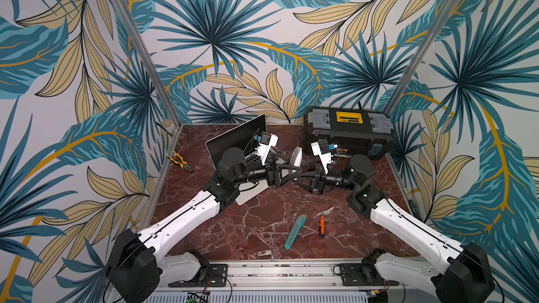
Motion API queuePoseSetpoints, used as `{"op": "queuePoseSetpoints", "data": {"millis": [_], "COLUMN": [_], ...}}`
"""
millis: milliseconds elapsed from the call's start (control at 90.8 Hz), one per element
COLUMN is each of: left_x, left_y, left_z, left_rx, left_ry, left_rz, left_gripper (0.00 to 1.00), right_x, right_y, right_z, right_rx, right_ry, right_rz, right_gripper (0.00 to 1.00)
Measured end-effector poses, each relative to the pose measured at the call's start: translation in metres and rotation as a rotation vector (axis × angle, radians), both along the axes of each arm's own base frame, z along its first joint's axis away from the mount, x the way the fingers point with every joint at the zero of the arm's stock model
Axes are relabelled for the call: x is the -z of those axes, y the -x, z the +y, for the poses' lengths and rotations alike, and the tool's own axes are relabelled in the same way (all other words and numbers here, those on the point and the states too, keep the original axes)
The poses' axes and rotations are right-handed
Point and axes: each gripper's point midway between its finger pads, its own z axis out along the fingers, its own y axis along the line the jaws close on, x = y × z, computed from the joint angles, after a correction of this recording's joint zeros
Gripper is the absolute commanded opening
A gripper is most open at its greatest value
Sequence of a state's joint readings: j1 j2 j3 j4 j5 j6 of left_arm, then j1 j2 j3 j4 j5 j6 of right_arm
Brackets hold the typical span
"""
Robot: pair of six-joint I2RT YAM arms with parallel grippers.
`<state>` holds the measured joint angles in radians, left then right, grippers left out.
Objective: Remove the wireless mouse receiver from the laptop
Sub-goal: Pick up the mouse from the center of the board, then place the mouse at the center of the board.
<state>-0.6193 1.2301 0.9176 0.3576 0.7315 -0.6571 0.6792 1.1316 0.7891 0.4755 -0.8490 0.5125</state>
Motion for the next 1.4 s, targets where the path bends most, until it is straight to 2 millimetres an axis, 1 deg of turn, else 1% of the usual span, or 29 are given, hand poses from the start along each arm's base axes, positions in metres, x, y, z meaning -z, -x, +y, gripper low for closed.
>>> {"op": "queuePoseSetpoints", "data": {"millis": [66,121,154,220,308,386,419,474,529,595,672,727,804,936,1013,1068,1134,1234,1399], "left_x": [0.005,0.005,0.004,0.000,0.000,0.009,0.016,0.034,0.062,0.098,0.139,0.163,0.182,0.190,0.192,0.194,0.198,0.203,0.211], "left_y": [-0.004,-0.007,-0.009,-0.013,-0.020,-0.029,-0.035,-0.043,-0.051,-0.054,-0.050,-0.044,-0.038,-0.035,-0.035,-0.034,-0.033,-0.031,-0.029], "left_z": [0.007,0.016,0.025,0.045,0.077,0.106,0.118,0.136,0.156,0.177,0.197,0.207,0.217,0.226,0.231,0.234,0.237,0.240,0.243], "left_rx": [-0.047,-0.090,-0.124,-0.199,-0.338,-0.484,-0.551,-0.650,-0.752,-0.839,-0.906,-0.935,-0.961,-1.000,-1.025,-1.038,-1.051,-1.064,-1.073], "left_ry": [-0.029,-0.042,-0.044,-0.041,-0.048,-0.084,-0.110,-0.169,-0.247,-0.334,-0.420,-0.466,-0.509,-0.531,-0.535,-0.541,-0.547,-0.558,-0.569], "left_rz": [0.010,0.007,0.005,0.001,0.015,0.056,0.082,0.141,0.214,0.300,0.390,0.442,0.494,0.522,0.530,0.537,0.548,0.562,0.586], "left_gripper": [1.00,1.00,1.00,1.00,1.00,1.00,1.00,1.00,1.00,1.00,1.00,1.00,1.00,1.00,1.00,1.00,1.00,1.00,1.00], "right_x": [0.011,0.021,0.029,0.053,0.094,0.141,0.159,0.186,0.208,0.227,0.242,0.251,0.262,0.286,0.301,0.308,0.312,0.313,0.314], "right_y": [-0.007,-0.014,-0.019,-0.032,-0.051,-0.062,-0.063,-0.062,-0.059,-0.049,-0.038,-0.033,-0.030,-0.030,-0.024,-0.018,-0.014,-0.011,-0.010], "right_z": [0.000,0.000,-0.001,-0.002,-0.004,-0.007,-0.007,-0.005,0.001,0.011,0.020,0.023,0.022,0.014,0.007,0.003,0.000,-0.002,-0.006], "right_rx": [0.039,0.077,0.107,0.169,0.249,0.301,0.309,0.305,0.282,0.242,0.194,0.171,0.151,0.126,0.090,0.059,0.033,0.011,-0.017], "right_ry": [0.037,0.074,0.103,0.181,0.313,0.466,0.529,0.642,0.744,0.851,0.949,1.013,1.095,1.243,1.322,1.365,1.397,1.419,1.438], "right_rz": [-0.001,-0.005,-0.004,0.013,0.050,0.094,0.108,0.119,0.108,0.064,-0.002,-0.052,-0.112,-0.212,-0.258,-0.287,-0.318,-0.352,-0.381], "right_gripper": [0.39,0.38,0.38,0.36,0.34,0.34,0.35,0.37,0.39,0.39,0.39,0.39,0.40,0.43,0.45,0.45,0.47,0.50,0.61]}}
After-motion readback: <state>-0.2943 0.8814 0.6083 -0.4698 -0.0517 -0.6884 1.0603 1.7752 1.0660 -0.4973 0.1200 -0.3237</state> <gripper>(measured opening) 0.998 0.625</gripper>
